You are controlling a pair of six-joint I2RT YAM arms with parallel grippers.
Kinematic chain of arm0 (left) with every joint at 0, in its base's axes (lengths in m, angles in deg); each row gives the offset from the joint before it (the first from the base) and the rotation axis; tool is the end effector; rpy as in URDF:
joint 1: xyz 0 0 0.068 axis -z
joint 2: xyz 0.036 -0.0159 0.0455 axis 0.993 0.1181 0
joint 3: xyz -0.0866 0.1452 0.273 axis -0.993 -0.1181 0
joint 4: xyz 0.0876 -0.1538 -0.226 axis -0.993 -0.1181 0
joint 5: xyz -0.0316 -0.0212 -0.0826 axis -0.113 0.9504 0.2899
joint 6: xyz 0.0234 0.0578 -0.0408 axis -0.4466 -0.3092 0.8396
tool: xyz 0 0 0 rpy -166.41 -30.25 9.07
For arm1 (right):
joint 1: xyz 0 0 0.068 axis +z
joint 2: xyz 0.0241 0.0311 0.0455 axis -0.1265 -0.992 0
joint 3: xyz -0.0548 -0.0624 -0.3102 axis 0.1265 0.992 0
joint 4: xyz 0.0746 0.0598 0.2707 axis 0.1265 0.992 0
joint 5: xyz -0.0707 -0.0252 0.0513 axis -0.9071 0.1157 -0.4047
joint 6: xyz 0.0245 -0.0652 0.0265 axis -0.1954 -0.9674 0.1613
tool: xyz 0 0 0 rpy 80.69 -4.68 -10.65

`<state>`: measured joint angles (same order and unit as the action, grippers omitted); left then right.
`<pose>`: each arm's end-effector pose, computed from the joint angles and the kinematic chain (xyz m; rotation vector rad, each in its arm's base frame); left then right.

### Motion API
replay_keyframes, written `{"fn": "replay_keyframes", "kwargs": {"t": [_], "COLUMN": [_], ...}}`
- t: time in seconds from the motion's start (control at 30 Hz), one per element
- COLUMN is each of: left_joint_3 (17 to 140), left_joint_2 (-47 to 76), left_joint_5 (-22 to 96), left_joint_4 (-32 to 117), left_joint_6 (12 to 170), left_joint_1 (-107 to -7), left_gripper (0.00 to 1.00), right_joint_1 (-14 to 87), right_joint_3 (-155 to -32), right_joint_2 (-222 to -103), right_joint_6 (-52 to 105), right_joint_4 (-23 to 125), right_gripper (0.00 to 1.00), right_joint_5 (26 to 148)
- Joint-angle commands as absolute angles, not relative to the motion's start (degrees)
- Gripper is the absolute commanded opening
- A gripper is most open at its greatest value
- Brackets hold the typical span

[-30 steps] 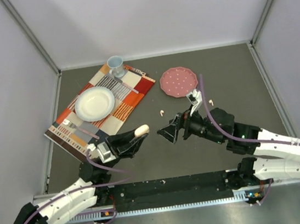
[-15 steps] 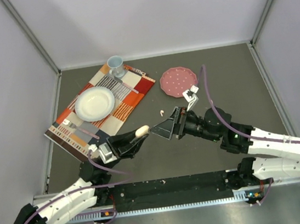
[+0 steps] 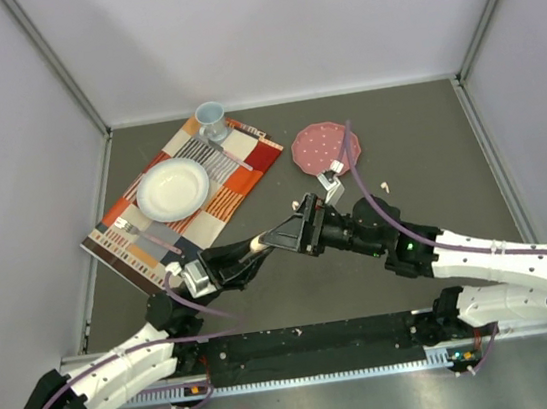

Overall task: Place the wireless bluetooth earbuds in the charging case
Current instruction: Pass from the left arm to the right

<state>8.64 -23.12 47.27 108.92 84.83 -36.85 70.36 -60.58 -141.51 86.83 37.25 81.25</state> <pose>0.0816 -0.1145 0.2719 0.6485 0.8403 -0.9760 0.1242 0.2479 0.3520 0.0508 1.9685 1.6683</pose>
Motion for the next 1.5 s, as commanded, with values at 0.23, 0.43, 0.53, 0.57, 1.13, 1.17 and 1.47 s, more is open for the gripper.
{"fn": "replay_keyframes", "kwargs": {"t": [0.23,0.43,0.53,0.57,1.13,1.17,1.47], "left_joint_3": [10.86,11.21,11.39,11.47,12.70,12.88,12.88], "left_joint_2": [-23.07,-22.80,-22.19,-22.10,-22.01,-22.01,-22.80], "left_joint_5": [48.20,48.46,48.55,48.63,48.46,48.28,46.97], "left_joint_4": [109.22,108.00,107.91,107.99,103.17,102.73,100.88], "left_joint_6": [85.05,85.66,85.93,85.93,87.86,88.12,89.18], "left_joint_1": [-36.37,-36.28,-36.20,-36.20,-36.02,-36.11,-36.02], "left_gripper": [0.00,0.00,0.00,0.00,0.20,0.25,0.48], "right_joint_1": [68.97,68.79,68.62,68.53,68.27,68.09,68.00], "right_joint_3": [-59.28,-58.32,-58.14,-58.31,-55.94,-55.76,-54.71], "right_joint_2": [-142.74,-142.57,-143.10,-143.18,-142.13,-141.78,-140.37], "right_joint_6": [93.13,94.18,94.27,94.27,95.41,95.41,94.80], "right_joint_4": [28.56,28.13,26.45,26.37,22.50,22.15,22.32], "right_gripper": [0.54,0.48,0.60,0.60,0.20,0.20,0.19], "right_joint_5": [84.15,84.85,85.90,86.16,85.99,85.82,84.67]}}
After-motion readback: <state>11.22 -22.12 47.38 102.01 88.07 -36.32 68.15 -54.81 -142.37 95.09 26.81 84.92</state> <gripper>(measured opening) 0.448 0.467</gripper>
